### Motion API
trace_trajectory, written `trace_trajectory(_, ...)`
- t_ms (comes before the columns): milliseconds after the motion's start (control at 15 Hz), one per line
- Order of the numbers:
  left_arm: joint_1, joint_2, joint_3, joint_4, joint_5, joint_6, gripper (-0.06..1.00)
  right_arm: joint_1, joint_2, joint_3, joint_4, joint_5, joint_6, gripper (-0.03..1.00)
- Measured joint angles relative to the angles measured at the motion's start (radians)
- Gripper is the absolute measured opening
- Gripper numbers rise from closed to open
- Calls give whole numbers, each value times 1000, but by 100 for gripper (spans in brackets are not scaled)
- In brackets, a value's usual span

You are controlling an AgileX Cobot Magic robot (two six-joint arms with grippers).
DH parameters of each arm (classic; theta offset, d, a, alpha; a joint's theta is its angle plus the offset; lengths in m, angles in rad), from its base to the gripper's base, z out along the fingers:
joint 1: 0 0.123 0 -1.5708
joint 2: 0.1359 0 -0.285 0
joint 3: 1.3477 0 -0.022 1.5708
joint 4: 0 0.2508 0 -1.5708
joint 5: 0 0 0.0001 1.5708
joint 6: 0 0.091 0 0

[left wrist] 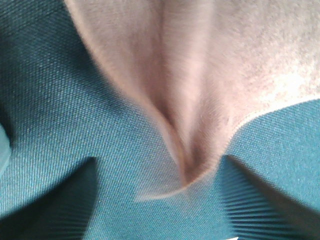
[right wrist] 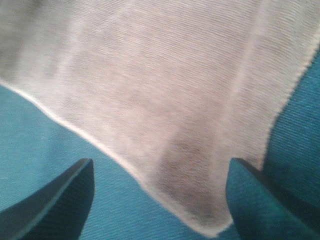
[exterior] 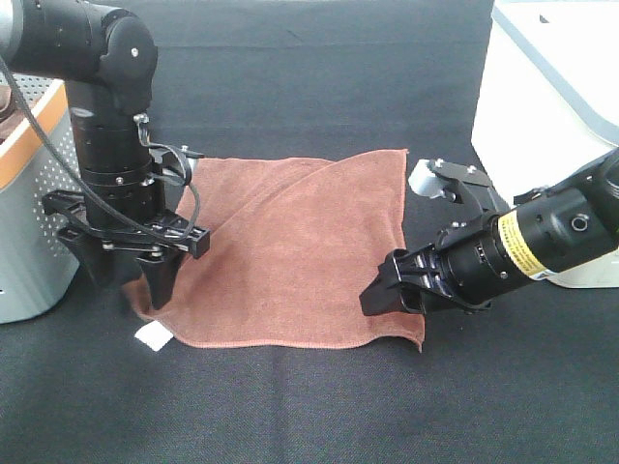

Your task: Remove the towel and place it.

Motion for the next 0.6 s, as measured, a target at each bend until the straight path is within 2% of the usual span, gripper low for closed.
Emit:
trace_trajectory(200,0,-39,2,-25,0,2,72,0,-55,12,0,-9,45,75)
trace_trajectory(400,0,-170,2,-26,0,3,72,0,-137,38,-1,-18,97,79)
trace_trajectory(600,0,-302,2,-25,0,3,72,0,-248,40,-1,-102,91,79)
